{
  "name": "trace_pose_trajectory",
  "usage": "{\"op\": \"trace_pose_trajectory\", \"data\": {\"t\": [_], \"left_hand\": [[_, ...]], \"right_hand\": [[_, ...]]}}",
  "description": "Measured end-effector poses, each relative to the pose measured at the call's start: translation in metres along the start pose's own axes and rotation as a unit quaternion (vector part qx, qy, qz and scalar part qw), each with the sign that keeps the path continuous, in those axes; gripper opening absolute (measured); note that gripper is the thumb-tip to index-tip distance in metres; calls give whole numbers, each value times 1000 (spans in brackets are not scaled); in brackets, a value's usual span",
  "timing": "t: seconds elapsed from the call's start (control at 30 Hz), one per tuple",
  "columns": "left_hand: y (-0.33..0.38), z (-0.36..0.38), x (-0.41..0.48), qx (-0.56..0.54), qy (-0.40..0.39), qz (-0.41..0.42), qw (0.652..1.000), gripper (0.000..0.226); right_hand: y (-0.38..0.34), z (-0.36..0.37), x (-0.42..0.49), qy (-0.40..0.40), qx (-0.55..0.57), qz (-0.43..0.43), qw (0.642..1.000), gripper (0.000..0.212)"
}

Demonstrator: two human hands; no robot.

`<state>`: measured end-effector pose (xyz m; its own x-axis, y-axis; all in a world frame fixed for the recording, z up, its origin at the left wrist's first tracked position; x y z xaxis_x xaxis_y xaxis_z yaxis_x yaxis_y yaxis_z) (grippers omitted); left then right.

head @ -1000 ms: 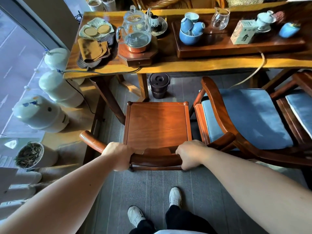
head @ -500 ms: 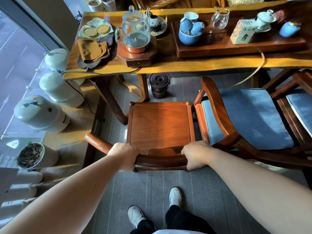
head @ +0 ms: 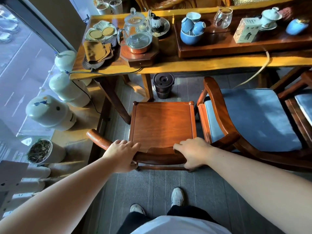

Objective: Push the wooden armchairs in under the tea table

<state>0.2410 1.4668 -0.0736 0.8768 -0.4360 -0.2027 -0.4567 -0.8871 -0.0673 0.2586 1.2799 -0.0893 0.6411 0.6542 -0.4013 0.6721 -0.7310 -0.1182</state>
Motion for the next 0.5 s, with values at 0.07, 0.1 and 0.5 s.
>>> {"op": "trace_pose_trajectory", "data": {"t": [0.07,0.1,0.5], "left_hand": [[3,-5,-4,21,22,13,999,89],[5,-8,-6,25,32,15,999,91],[-6,-46,1,33,107,114,987,78]], "right_hand": [[-2,-6,0,22,-13,-19,1000,75],[-2,-8,-1,29,-20,-22,999,80],[-24,-57,8,99,-41,32,994,91]]}}
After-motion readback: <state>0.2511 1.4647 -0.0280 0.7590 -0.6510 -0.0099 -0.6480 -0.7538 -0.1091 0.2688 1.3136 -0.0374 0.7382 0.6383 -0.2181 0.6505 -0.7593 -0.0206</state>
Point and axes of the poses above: each hand's wrist, its own x-axis towards the middle knuckle, its own z-axis out of the palm, y = z × x, the point moved 10 cm from there along x, towards the middle knuckle, and after that the axes turned 14 degrees about y, right-handed, at the moved point
